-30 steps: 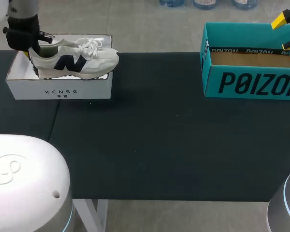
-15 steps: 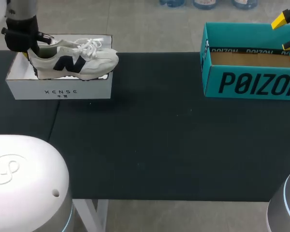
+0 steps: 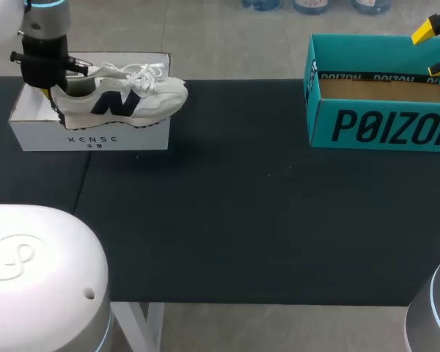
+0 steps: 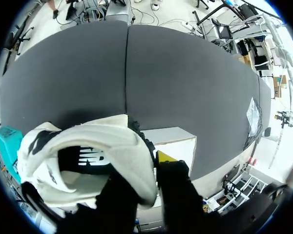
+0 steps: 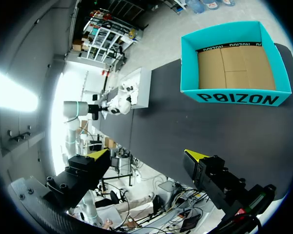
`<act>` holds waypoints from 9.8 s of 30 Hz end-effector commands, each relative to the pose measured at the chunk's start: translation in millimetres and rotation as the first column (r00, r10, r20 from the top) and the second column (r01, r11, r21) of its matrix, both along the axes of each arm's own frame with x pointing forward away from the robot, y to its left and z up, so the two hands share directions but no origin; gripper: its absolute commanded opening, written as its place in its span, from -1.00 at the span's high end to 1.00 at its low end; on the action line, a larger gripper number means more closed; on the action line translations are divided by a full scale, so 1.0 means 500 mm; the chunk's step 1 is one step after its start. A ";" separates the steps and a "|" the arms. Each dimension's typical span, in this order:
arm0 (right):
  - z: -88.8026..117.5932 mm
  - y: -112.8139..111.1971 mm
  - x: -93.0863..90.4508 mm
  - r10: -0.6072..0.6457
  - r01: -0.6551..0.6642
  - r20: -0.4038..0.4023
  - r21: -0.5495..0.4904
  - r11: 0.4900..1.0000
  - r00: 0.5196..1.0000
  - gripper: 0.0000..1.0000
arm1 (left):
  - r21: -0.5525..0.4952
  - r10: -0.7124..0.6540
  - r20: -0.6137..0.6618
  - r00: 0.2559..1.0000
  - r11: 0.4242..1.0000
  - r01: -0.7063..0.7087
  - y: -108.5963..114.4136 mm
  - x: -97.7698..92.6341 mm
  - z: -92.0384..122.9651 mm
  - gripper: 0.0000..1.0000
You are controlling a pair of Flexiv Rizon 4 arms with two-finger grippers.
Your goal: Take the shoe out of the shoebox, open the shoe tongue, remove and reinsert the insole, then place the shoe into the shoebox
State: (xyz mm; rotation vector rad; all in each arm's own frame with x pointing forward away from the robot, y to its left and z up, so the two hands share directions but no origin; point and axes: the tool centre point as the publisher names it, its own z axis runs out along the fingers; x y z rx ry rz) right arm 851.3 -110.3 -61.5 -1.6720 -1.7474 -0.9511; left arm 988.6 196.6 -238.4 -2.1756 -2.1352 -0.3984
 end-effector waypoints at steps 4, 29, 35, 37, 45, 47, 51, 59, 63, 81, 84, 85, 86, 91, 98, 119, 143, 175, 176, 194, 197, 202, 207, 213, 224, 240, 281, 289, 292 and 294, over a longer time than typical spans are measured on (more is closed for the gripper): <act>0.000 0.000 0.003 0.001 -0.001 -0.003 -0.003 1.000 1.000 -1.00 | 0.012 -0.045 0.049 0.998 0.999 0.045 -0.101 -0.094 0.006 1.00; 0.000 0.000 0.003 0.001 -0.001 -0.003 -0.003 1.000 1.000 -1.00 | -0.048 -0.171 0.098 0.980 0.983 0.176 -0.467 -0.231 -0.154 1.00; 0.000 0.000 0.003 0.001 -0.001 -0.003 -0.003 1.000 1.000 -1.00 | -0.037 -0.182 0.069 0.981 0.982 0.185 -0.495 -0.253 -0.200 1.00; 0.000 0.000 0.003 0.001 -0.001 -0.003 -0.003 1.000 1.000 -1.00 | -0.032 -0.174 0.056 0.983 0.984 0.176 -0.496 -0.261 -0.214 1.00; 0.000 0.000 0.003 0.001 -0.001 -0.003 -0.003 1.000 1.000 -1.00 | -0.069 -0.166 0.022 0.986 0.984 0.167 -0.501 -0.270 -0.268 1.00; 0.000 0.000 0.003 0.001 -0.001 -0.003 -0.003 1.000 1.000 -1.00 | -0.077 -0.167 0.015 0.986 0.983 0.168 -0.504 -0.268 -0.280 1.00; 0.000 0.000 0.003 0.001 -0.001 -0.003 -0.003 1.000 1.000 -1.00 | -0.076 -0.174 0.007 0.985 0.982 0.174 -0.511 -0.262 -0.303 1.00; 0.000 0.000 0.003 0.001 -0.001 -0.003 -0.003 1.000 1.000 -1.00 | -0.072 -0.181 -0.010 0.983 0.981 0.180 -0.516 -0.266 -0.306 -0.58; 0.000 0.000 0.003 0.001 -0.001 -0.003 -0.003 1.000 1.000 -1.00 | -0.086 -0.182 -0.004 0.983 0.980 0.181 -0.523 -0.270 -0.274 -1.00; 0.000 0.000 0.003 0.001 -0.001 -0.003 -0.003 1.000 1.000 -1.00 | -0.212 0.251 0.068 0.966 0.949 -0.232 -0.514 -0.285 -0.155 -1.00; 0.000 0.000 0.003 0.001 -0.001 -0.003 -0.003 1.000 1.000 -1.00 | -0.212 0.251 0.068 0.966 0.949 -0.232 -0.514 -0.285 -0.155 -1.00; 0.000 0.000 0.003 0.001 -0.001 -0.003 -0.003 1.000 1.000 -1.00 | -0.212 0.251 0.068 0.966 0.949 -0.232 -0.514 -0.285 -0.155 -1.00; 0.000 0.000 0.003 0.001 -0.001 -0.003 -0.003 1.000 1.000 -1.00 | -0.212 0.251 0.068 0.966 0.949 -0.232 -0.514 -0.285 -0.155 -1.00; 0.000 0.000 0.003 0.001 -0.001 -0.003 -0.003 1.000 1.000 -1.00 | -0.212 0.251 0.068 0.966 0.949 -0.232 -0.514 -0.285 -0.155 -1.00; 0.000 0.000 0.003 0.001 -0.001 -0.003 -0.003 1.000 1.000 -1.00 | -0.212 0.251 0.068 0.966 0.949 -0.232 -0.514 -0.285 -0.155 -1.00; 0.000 0.000 0.003 0.001 -0.001 -0.003 -0.003 1.000 1.000 -1.00 | -0.573 0.586 -0.253 0.769 0.550 -0.608 -0.483 -0.257 -0.028 -1.00; 0.000 0.000 0.003 0.001 -0.001 -0.003 -0.003 1.000 1.000 -1.00 | -0.598 0.596 -0.387 0.703 0.418 -0.684 -0.463 -0.269 0.020 -1.00; 0.000 0.000 0.003 0.001 -0.001 -0.003 -0.003 1.000 1.000 -1.00 | -0.157 0.646 -0.752 0.131 0.018 -0.987 -0.461 -0.355 -0.027 -1.00; 0.000 0.000 0.003 0.001 -0.001 -0.003 -0.003 1.000 1.000 -1.00 | -0.157 0.646 -0.752 0.131 0.018 -0.987 -0.461 -0.355 -0.027 -1.00; 0.000 0.000 0.003 0.001 -0.001 -0.003 -0.003 1.000 1.000 -1.00 | -0.059 0.664 -0.741 -0.095 -0.205 -0.977 -0.436 -0.349 -0.171 -1.00; 0.000 0.000 0.003 0.001 -0.001 -0.003 -0.003 1.000 1.000 -1.00 | -0.077 0.643 -0.762 -0.070 -0.197 -0.977 -0.429 -0.339 -0.183 -1.00; 0.000 0.000 0.003 0.001 -0.001 -0.003 -0.003 1.000 1.000 -1.00 | -0.085 0.588 -0.808 -0.042 -0.187 -0.979 -0.419 -0.329 -0.195 -1.00; 0.000 0.000 0.003 0.001 -0.001 -0.003 -0.003 1.000 1.000 -1.00 | -0.103 0.560 -0.826 -0.066 -0.266 -0.958 -0.424 -0.326 -0.205 -1.00; 0.000 0.000 0.003 0.001 -0.001 -0.003 -0.003 1.000 1.000 -1.00 | -0.104 0.515 -0.854 -0.073 -0.306 -0.946 -0.442 -0.325 -0.236 -1.00; 0.000 0.000 0.003 0.001 -0.001 -0.003 -0.003 1.000 1.000 -1.00 | -0.077 0.431 -0.900 -0.067 -0.308 -0.948 -0.458 -0.311 -0.275 -1.00; 0.000 0.000 0.003 0.001 -0.001 -0.003 -0.003 1.000 1.000 -1.00 | -0.069 0.428 -0.900 -0.079 -0.321 -0.945 -0.497 -0.274 -0.302 -1.00; 0.000 0.000 0.003 0.001 -0.001 -0.003 -0.003 1.000 1.000 -1.00 | -0.027 0.364 -0.931 -0.040 -0.177 -0.984 -0.566 -0.271 -0.373 -1.00; 0.000 0.000 0.003 0.001 -0.001 -0.003 -0.003 1.000 1.000 -1.00 | -0.016 0.357 -0.933 -0.044 -0.164 -0.986 -0.578 -0.277 -0.379 -0.89; 0.000 0.000 0.003 0.001 -0.001 -0.003 -0.003 1.000 1.000 -1.00 | -0.010 0.356 -0.933 -0.046 -0.154 -0.988 -0.584 -0.282 -0.382 -0.25; 0.000 0.000 0.003 0.001 -0.001 -0.003 -0.003 1.000 1.000 -1.00 | -0.005 0.357 -0.933 -0.050 -0.152 -0.988 -0.587 -0.286 -0.384 0.24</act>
